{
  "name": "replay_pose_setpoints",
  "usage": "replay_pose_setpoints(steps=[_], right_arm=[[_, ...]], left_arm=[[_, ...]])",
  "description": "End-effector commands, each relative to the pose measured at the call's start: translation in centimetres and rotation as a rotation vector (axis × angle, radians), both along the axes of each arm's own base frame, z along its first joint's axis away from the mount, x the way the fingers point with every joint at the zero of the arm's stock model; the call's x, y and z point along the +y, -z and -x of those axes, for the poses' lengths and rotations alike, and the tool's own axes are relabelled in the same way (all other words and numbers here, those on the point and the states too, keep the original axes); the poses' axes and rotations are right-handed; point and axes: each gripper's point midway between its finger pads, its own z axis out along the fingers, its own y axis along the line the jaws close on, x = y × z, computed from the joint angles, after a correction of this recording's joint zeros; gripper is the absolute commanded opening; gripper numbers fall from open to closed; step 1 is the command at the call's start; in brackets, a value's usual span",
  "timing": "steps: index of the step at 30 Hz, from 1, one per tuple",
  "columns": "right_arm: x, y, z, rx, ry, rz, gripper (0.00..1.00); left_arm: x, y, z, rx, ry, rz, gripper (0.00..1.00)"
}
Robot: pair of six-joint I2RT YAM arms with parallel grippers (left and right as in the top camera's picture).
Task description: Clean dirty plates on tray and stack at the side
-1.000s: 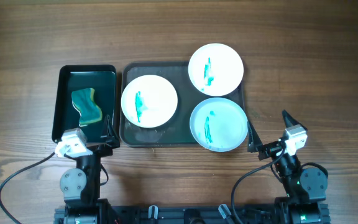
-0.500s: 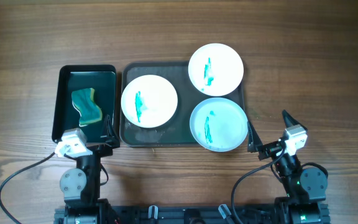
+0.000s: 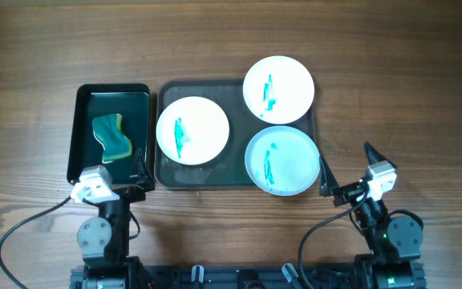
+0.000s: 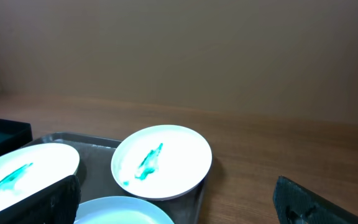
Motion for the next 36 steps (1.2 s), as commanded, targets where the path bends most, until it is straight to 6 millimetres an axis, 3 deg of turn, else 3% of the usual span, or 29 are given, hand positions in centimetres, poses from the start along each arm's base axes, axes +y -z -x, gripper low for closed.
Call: replay_pose_setpoints(steps=[1,36], right_arm=[[-0.20,-0.16,-0.02,-0.005,0.013,-0.011,1.00],[-0.52,-0.13,-0.11,-0.020,0.033,0.044,1.00]], left_arm=[[-0.31,0.11,-0.02,0.001,0.018,-0.016,1.00],[-0.32,0.11,-0.02,0.001,0.018,-0.016,1.00]])
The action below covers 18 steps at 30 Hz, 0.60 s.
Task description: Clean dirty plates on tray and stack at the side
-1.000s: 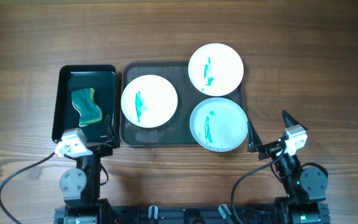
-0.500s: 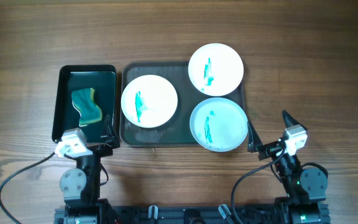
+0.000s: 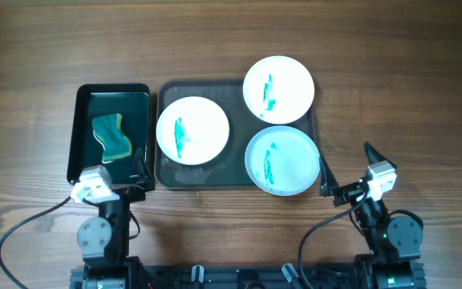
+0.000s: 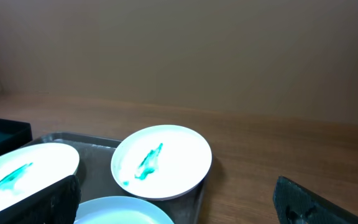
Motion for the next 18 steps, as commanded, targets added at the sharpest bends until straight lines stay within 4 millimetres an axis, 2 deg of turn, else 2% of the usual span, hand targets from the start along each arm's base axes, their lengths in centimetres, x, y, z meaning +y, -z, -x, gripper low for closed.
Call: replay_pose_setpoints(steps=[1,13,18], right_arm=[[-0.5,-0.1,-0.1,-0.018,0.029,0.039,1.00],[-0.6,-0.3,-0.1,-0.026,0.037,0.039,1.00],[-0.6,-1.6,0.1,-0.053,0.037,0.037,1.00]], left_arm=[[-0.3,0.1,0.0,0.000,0.019,-0.015,1.00],[-0.3,-0.3,0.0,-0.016,0.017,-0.017,1.00],[-0.3,-3.2,0.4,-0.064,0.017,-0.024,1.00]])
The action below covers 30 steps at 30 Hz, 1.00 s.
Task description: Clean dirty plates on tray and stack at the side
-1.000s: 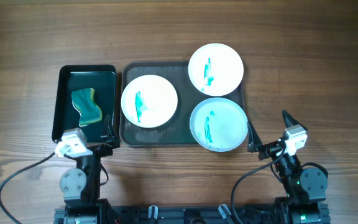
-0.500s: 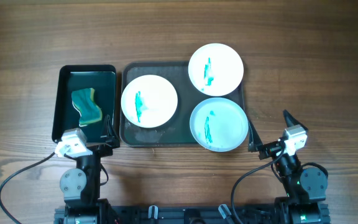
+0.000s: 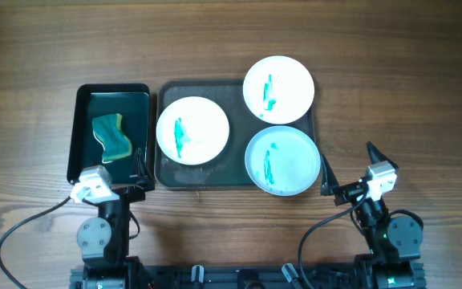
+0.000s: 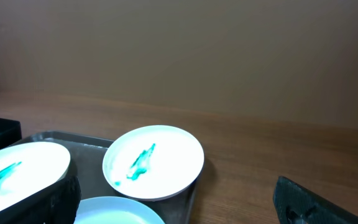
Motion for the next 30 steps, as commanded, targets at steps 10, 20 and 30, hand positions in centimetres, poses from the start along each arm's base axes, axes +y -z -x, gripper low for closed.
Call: replay_pose_setpoints(steps=[10,20,30], right_arm=[[0.0,-4.1,0.7,-0.067,0.001,0.008,1.00],[1.8,-7.1,-0.2,0.081,-0.103,0.015,1.00],[4.4,-8.8,-3.7,0.678,-0.250,-0.016,1.00]], left_arm=[[-0.4,-6.3,2.0,-0.028,0.018,-0.021,1.00],[-0.4,-9.9,1.8,0.111,0.020,-0.012,1.00],[-2.6,-11.6,-5.1,0.628,0.167,0.080,1.00]])
